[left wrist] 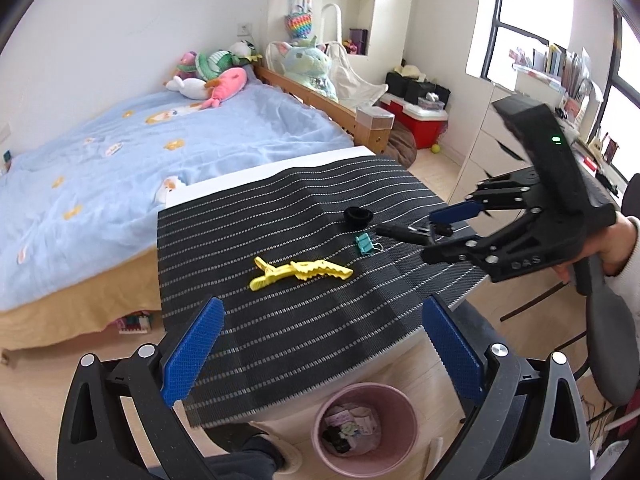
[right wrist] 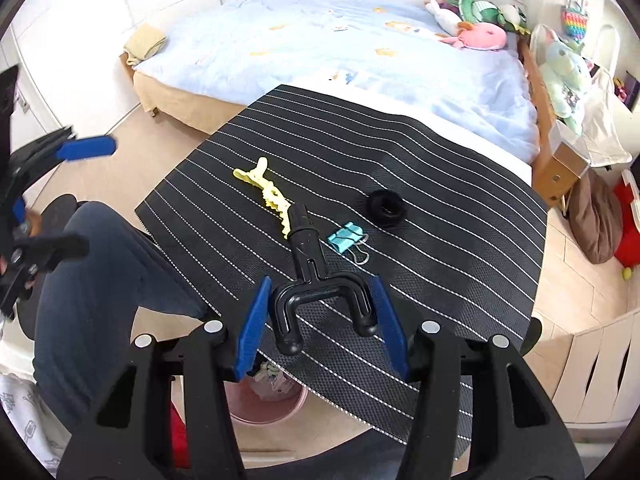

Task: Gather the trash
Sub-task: 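Grasp the yellow claw clip with the left gripper while the right holds the black piece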

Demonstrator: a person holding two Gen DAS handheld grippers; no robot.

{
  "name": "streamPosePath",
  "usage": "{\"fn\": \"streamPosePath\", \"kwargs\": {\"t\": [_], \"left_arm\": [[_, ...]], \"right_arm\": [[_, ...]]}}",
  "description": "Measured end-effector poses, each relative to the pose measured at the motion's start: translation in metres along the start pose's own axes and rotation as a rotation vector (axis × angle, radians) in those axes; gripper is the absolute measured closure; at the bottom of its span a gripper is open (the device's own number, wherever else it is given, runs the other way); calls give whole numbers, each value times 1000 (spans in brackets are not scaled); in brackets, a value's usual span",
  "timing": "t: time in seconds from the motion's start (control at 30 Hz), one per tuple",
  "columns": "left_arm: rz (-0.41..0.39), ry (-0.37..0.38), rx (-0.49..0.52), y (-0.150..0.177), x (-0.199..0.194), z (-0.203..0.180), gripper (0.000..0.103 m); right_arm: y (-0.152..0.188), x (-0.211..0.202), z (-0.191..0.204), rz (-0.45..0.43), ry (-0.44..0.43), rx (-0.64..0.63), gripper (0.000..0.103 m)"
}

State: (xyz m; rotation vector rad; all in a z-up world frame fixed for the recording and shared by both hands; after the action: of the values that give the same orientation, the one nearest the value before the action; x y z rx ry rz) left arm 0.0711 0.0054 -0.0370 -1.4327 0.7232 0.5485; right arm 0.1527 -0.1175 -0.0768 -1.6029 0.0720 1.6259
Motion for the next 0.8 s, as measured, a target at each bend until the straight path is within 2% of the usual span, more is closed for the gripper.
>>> {"fn": "streamPosePath", "kwargs": {"t": [0.1,0.33,0.5,0.67,0.7,0.77,0.8], "left_arm": [[32,-2,56,-13,17,3,8],[133,68,221,-35,62,4,8],[190,89,371,-34,92,-1,8],[239,118,462,-28,115,-7,8],[254,120,472,-26,119,-7,10],[297,128,492,-19,127,-8,27],[312,129,494,-17,129,-8,30]], "right_arm": [[3,-4,-5,1,-2,13,51],[9,-11,-14,4,2,36,51],[11,-12,-17,8,3,45,51],[15,-12,-21,15,4,51,51],[16,-12,-22,17,4,53,51],[17,-11,-23,20,2,56,51],[18,-10,-23,23,3,58,51]]}}
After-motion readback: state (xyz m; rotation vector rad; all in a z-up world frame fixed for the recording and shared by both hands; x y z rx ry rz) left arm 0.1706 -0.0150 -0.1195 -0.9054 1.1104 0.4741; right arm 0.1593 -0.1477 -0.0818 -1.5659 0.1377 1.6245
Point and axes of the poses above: each gripper's, at about its wrist camera, not at the fingertips, and x roughly the way its jaws point, z to its left, y to its underside, the point moved 6 cm from there along x, roughly the way its jaws point, and after that the axes turned 5 degrees about -y, right-handed, at the moved point
